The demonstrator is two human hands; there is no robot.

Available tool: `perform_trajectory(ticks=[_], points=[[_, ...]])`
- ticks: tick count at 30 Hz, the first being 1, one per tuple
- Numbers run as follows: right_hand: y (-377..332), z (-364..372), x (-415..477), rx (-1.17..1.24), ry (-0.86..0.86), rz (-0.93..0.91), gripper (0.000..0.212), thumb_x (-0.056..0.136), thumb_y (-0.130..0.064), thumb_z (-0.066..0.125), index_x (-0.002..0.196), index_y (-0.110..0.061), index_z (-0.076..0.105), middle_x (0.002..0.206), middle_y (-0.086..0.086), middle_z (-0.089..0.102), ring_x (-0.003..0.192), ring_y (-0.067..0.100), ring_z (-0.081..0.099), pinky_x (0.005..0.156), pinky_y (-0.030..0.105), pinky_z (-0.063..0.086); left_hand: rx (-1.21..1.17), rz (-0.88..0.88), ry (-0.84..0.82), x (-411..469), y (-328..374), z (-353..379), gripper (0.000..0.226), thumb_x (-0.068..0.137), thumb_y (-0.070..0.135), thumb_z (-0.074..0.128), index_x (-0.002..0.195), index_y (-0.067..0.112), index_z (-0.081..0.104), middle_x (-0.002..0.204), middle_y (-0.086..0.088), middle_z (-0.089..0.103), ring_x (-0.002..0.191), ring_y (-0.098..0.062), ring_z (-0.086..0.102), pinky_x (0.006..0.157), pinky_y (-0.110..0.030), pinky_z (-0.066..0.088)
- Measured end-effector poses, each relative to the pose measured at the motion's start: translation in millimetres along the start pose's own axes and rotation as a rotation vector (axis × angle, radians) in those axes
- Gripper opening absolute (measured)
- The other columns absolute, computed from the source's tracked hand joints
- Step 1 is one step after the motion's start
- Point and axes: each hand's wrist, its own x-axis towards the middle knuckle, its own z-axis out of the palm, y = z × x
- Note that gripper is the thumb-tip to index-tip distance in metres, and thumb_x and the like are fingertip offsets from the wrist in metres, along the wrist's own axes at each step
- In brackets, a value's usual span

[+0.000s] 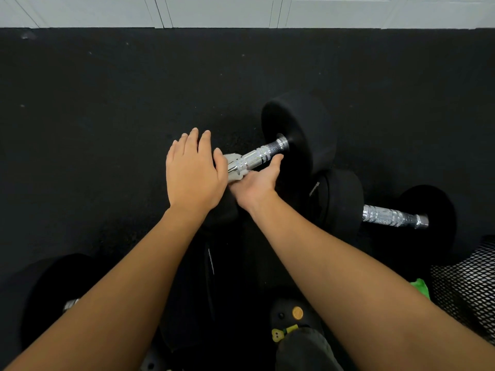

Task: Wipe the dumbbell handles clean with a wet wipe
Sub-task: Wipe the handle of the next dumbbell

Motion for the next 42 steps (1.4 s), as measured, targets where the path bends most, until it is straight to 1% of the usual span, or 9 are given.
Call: perform_trajectory(ticks=[4, 11, 19, 22, 27, 33, 35, 38, 42], points=[[-1, 3, 11, -0.022, 0.044, -0.030, 0.096, 0.072, -0.085, 0.030, 0.125, -0.007, 0.052, 0.115, 0.019, 0.059, 0.106, 0.034, 0.056, 0.088, 0.046, 0.043, -0.008, 0.012, 0.003, 1, -1, 1, 0.063, 0.089, 0.036, 0.017, 0.133, 0.005, 0.049, 0.138, -0.017, 0.048, 0.130, -0.030, 0.042, 0.111, -0.042, 0.027], [-4, -12, 8, -0.089, -0.020, 0.010, 0.097, 0.078, -0.079, 0.029, 0.127, 0.003, 0.047, 0.129, 0.023, 0.052, 0.107, 0.033, 0.056, 0.086, 0.043, 0.046, -0.004, 0.011, 0.014, 1, -1, 2, 0.061, 0.089, 0.035, 0.020, 0.131, 0.005, 0.051, 0.136, -0.017, 0.050, 0.128, -0.031, 0.045, 0.110, -0.042, 0.029], [-8, -17, -5, -0.563, 0.025, 0.000, 0.032, 0.095, -0.005, 0.042, 0.125, 0.006, 0.047, 0.112, 0.018, 0.060, 0.107, 0.026, 0.058, 0.095, 0.033, 0.046, -0.007, 0.012, 0.015, 0, -1, 0, 0.062, 0.088, 0.035, 0.019, 0.131, 0.003, 0.050, 0.136, -0.019, 0.050, 0.128, -0.033, 0.044, 0.110, -0.043, 0.029], [-9, -17, -3, -0.727, 0.113, -0.058, 0.028, 0.094, -0.010, 0.053, 0.117, 0.005, 0.054, 0.118, 0.020, 0.060, 0.109, 0.027, 0.060, 0.092, 0.031, 0.050, -0.007, 0.012, 0.004, 0, -1, 0, 0.063, 0.088, 0.036, 0.018, 0.132, 0.004, 0.049, 0.137, -0.018, 0.049, 0.130, -0.032, 0.043, 0.111, -0.043, 0.028], [-5, -10, 12, -0.832, 0.264, -0.168, 0.034, 0.082, -0.017, 0.071, 0.108, 0.003, 0.061, 0.094, 0.013, 0.067, 0.069, 0.016, 0.064, 0.061, 0.023, 0.054, -0.007, 0.020, 0.004, 0, -1, 0, 0.062, 0.089, 0.035, 0.019, 0.132, 0.003, 0.049, 0.137, -0.018, 0.049, 0.129, -0.033, 0.043, 0.110, -0.043, 0.028], [-5, -29, 1, -0.883, 0.210, -0.187, 0.002, 0.087, -0.008, 0.062, 0.089, -0.008, 0.063, 0.098, 0.011, 0.068, 0.076, 0.016, 0.067, 0.065, 0.024, 0.056, -0.005, 0.020, -0.001, 0, -2, 0, 0.062, 0.089, 0.036, 0.019, 0.132, 0.003, 0.049, 0.137, -0.018, 0.050, 0.129, -0.032, 0.044, 0.110, -0.043, 0.029], [-9, -37, -5, -1.052, 0.218, -0.298, 0.004, 0.087, -0.010, 0.062, 0.086, -0.013, 0.062, 0.097, 0.008, 0.068, 0.081, 0.015, 0.066, 0.066, 0.026, 0.056, -0.009, 0.017, 0.000, 1, -2, 0, 0.061, 0.089, 0.035, 0.019, 0.132, 0.003, 0.050, 0.136, -0.017, 0.050, 0.128, -0.032, 0.044, 0.110, -0.043, 0.029], [-16, -38, -17, -1.480, 0.244, -0.731, 0.006, 0.082, -0.015, 0.064, 0.082, -0.016, 0.058, 0.080, -0.005, 0.059, 0.074, 0.007, 0.056, 0.068, 0.015, 0.047, -0.012, 0.017, 0.006, 1, -2, 0, 0.061, 0.089, 0.035, 0.020, 0.131, 0.003, 0.051, 0.135, -0.018, 0.051, 0.127, -0.032, 0.045, 0.110, -0.044, 0.030], [-24, -15, -24, -1.650, 0.050, -1.202, 0.011, 0.084, -0.006, 0.058, 0.081, -0.012, 0.049, 0.082, -0.002, 0.049, 0.069, 0.004, 0.044, 0.064, 0.013, 0.039, -0.004, 0.016, -0.009, 0, -1, -1, 0.061, 0.090, 0.036, 0.020, 0.133, 0.004, 0.049, 0.138, -0.017, 0.049, 0.130, -0.031, 0.043, 0.111, -0.043, 0.028]])
